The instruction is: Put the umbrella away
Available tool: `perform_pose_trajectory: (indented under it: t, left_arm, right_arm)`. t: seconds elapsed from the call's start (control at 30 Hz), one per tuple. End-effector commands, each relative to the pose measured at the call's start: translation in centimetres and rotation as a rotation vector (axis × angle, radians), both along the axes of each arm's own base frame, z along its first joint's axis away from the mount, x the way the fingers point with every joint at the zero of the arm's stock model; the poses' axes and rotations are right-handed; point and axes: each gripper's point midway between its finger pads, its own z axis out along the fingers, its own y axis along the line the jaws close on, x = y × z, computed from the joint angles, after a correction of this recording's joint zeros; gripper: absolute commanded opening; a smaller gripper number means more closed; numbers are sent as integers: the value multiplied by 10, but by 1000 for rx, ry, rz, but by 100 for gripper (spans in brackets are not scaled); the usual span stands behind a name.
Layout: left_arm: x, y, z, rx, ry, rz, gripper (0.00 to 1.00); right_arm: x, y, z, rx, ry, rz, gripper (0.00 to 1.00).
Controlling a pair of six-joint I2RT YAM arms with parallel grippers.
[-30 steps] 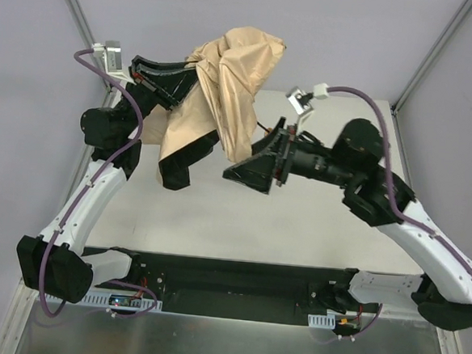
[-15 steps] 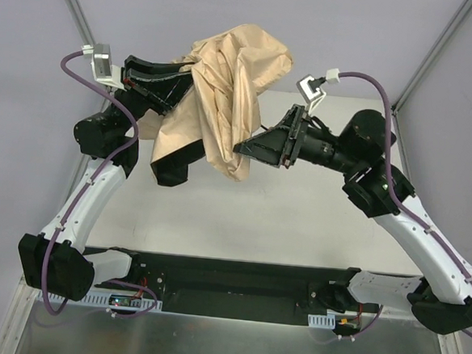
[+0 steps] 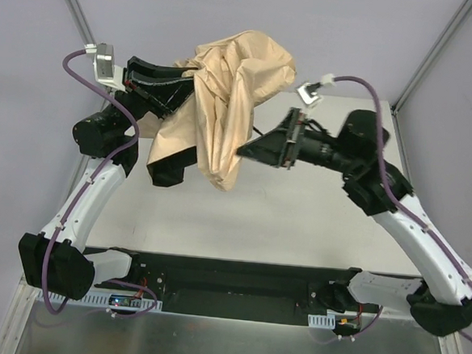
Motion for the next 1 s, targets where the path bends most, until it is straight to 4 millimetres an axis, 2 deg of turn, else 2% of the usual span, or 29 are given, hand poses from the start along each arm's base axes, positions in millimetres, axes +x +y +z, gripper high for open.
perform_pose_trajectory:
  t: [0.0,0.1,0.17,0.27,0.33,0.4,0.47,0.53,0.6,0.67,0.83,0.87,0.97]
  left_arm:
    - [-56,6,29,14,-283,-8,0]
    - [-58,5,24,36,-291,-6,0]
    - [-58,3,21,53,-296,-15,0]
    - [-60,0,19,73,-308,-26,0]
    - [-60,-2,15,93,-310,-38,0]
    - [-62,-3,13,107,-313,-49,0]
    - [-63,-4,11,120,-315,-54,0]
    - [-67,-5,9,130,-323,-59,0]
    - [-69,-6,8,135,-327,-63,0]
    - [-73,-7,6,144,-332,-75,0]
    - [-78,-10,1,163,-338,-98,0]
    - [-78,-10,1,166,-340,-98,0]
    - [-78,-11,3,166,-348,-96,0]
  right_arm:
    - [-3,-78,16,52,-62,-109,100]
    - [4,-100,5,16,-30,-126,96]
    - [23,-112,0,5,16,-201,96]
    - [54,-124,13,43,67,-278,97]
    - [80,-123,20,67,104,-298,99]
    - [97,-119,30,106,126,-294,93]
    - [107,-115,44,145,119,-266,88]
    - [112,-111,45,143,141,-238,84]
    - [119,-109,38,142,180,-236,83]
    - [127,-110,40,163,169,-243,83]
    - [138,-103,64,285,200,-179,77]
    - [139,-103,68,300,203,-160,74]
    - [126,-94,80,313,186,-88,63]
